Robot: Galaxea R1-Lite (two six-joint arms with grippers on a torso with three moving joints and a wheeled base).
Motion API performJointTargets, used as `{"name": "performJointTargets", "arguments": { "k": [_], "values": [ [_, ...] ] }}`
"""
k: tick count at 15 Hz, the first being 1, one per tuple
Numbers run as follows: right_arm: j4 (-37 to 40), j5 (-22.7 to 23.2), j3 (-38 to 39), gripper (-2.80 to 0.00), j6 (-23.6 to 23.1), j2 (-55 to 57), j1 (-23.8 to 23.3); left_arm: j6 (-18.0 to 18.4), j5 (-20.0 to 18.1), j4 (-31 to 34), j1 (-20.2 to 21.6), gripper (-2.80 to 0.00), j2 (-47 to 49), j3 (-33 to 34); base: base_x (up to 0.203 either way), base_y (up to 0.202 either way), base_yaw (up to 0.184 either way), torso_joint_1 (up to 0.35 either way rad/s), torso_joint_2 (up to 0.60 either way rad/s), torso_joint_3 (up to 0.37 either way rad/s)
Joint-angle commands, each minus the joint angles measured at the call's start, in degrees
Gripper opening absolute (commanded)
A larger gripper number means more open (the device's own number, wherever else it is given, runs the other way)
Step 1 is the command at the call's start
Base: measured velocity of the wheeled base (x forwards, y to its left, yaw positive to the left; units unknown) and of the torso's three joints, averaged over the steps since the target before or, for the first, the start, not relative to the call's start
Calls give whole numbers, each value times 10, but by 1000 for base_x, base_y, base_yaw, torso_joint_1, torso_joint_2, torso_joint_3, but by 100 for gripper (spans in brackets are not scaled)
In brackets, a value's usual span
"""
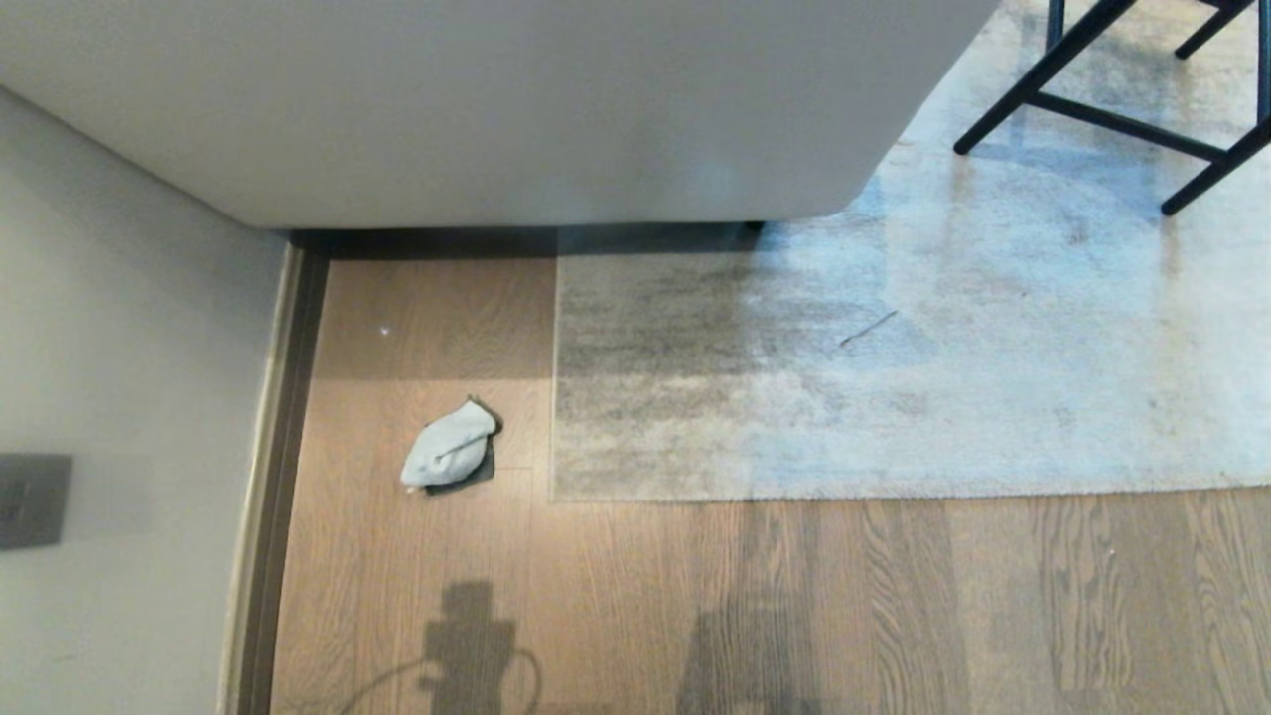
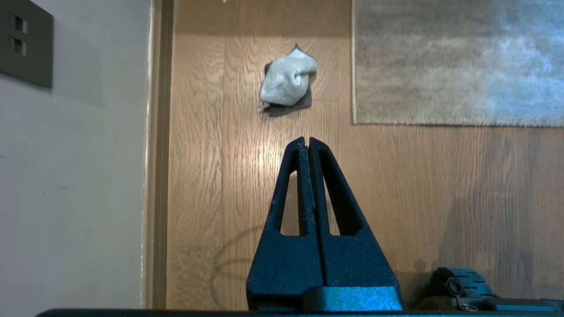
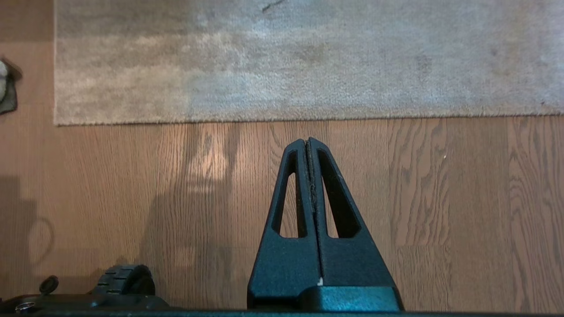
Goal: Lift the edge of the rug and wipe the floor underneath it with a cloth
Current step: Pick up the rag
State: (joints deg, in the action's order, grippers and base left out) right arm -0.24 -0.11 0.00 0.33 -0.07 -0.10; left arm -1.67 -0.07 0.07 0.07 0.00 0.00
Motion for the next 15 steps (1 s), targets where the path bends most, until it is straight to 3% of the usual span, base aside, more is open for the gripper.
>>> {"name": "performJointTargets", "arguments": {
  "k": [1,15],
  "values": [
    [0,0,0,-280,0,1,0,-3,0,0,0,-280,0,0,0,0,0,4,5,-201],
    [0,0,0,-280,0,1,0,-4,0,-1,0,-280,0,0,0,0,0,2,3,-198]
  ]
}}
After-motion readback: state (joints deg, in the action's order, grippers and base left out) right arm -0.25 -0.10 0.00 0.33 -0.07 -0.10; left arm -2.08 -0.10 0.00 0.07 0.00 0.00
